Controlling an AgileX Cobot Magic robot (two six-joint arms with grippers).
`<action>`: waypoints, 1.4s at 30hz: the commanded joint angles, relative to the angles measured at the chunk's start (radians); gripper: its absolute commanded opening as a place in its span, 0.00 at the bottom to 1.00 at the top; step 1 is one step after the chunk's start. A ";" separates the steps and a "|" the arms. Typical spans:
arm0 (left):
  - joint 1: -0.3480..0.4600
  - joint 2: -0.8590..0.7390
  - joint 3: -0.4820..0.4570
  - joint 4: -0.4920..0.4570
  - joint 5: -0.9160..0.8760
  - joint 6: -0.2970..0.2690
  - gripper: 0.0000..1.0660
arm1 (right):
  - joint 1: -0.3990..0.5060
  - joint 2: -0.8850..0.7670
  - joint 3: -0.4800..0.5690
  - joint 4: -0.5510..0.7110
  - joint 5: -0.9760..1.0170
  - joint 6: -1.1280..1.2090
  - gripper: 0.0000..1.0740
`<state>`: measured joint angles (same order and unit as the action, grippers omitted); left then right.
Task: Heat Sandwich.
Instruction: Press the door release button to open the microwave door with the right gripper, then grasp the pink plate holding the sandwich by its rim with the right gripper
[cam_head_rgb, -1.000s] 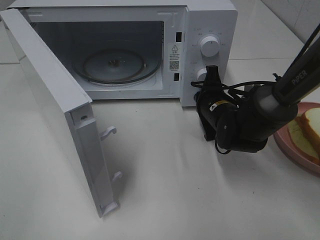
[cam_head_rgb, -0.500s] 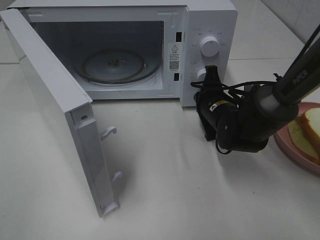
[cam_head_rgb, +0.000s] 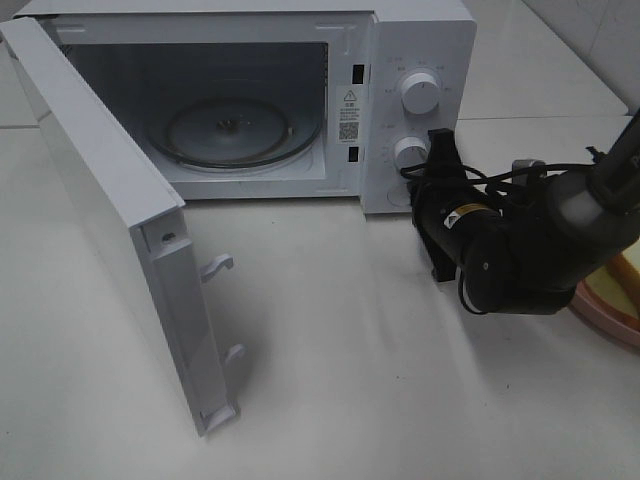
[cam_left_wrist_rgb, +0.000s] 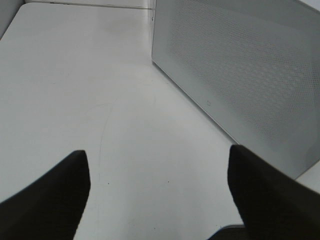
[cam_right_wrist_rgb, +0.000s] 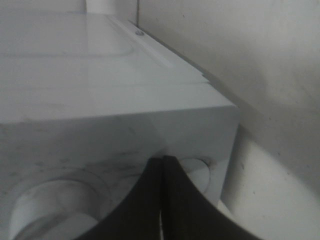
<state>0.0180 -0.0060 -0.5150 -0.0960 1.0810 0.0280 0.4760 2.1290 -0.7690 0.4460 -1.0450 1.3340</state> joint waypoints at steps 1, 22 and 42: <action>0.001 -0.004 0.001 -0.003 -0.013 -0.005 0.68 | -0.007 -0.029 0.023 -0.016 -0.039 0.002 0.01; 0.001 -0.004 0.001 -0.003 -0.013 -0.005 0.68 | -0.007 -0.211 0.281 -0.092 -0.067 -0.003 0.01; 0.001 -0.004 0.001 -0.003 -0.013 -0.005 0.68 | -0.007 -0.472 0.524 -0.150 -0.071 -0.158 0.01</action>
<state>0.0180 -0.0060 -0.5150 -0.0960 1.0810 0.0280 0.4710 1.6720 -0.2480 0.3180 -1.1030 1.2000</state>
